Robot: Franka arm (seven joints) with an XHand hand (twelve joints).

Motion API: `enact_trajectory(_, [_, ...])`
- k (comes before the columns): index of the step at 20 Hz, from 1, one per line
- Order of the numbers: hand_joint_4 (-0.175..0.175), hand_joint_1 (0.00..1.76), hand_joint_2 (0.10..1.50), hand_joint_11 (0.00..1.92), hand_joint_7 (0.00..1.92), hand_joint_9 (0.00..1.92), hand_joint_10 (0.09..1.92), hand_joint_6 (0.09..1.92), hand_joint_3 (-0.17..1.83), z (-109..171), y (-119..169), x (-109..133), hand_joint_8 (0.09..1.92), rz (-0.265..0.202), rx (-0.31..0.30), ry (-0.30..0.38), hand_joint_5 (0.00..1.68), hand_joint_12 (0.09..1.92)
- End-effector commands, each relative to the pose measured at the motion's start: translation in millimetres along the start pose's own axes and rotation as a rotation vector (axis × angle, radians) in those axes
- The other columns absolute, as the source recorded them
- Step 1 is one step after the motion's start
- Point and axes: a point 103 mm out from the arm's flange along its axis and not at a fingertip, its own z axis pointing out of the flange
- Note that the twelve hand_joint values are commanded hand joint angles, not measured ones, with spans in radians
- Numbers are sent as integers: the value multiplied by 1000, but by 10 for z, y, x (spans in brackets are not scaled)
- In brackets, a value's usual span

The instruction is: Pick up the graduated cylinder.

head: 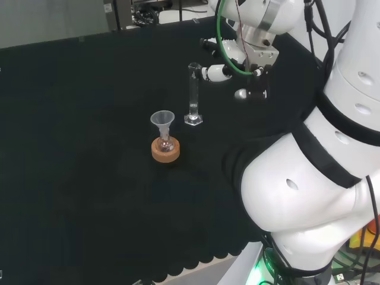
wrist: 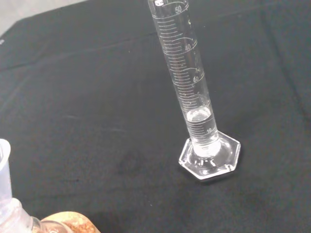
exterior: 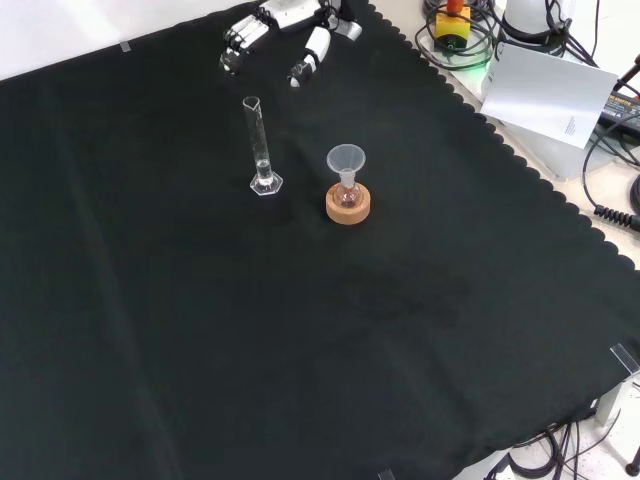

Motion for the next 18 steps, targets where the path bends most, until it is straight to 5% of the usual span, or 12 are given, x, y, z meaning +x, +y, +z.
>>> enact_trajectory(1, [-39, 656, 944, 187, 172, 403, 665, 87, 248, 202, 85, -185, 635, -27, -38, 145, 313, 1369])
enact_trajectory(11, [-43, 790, 802, 197, 205, 430, 621, 87, 363, 488, 257, -294, 625, -97, -67, 256, 371, 1363])
enact_trajectory(18, [-44, 812, 744, 207, 231, 449, 614, 87, 457, 642, 286, -370, 626, -102, -59, 284, 413, 1354])
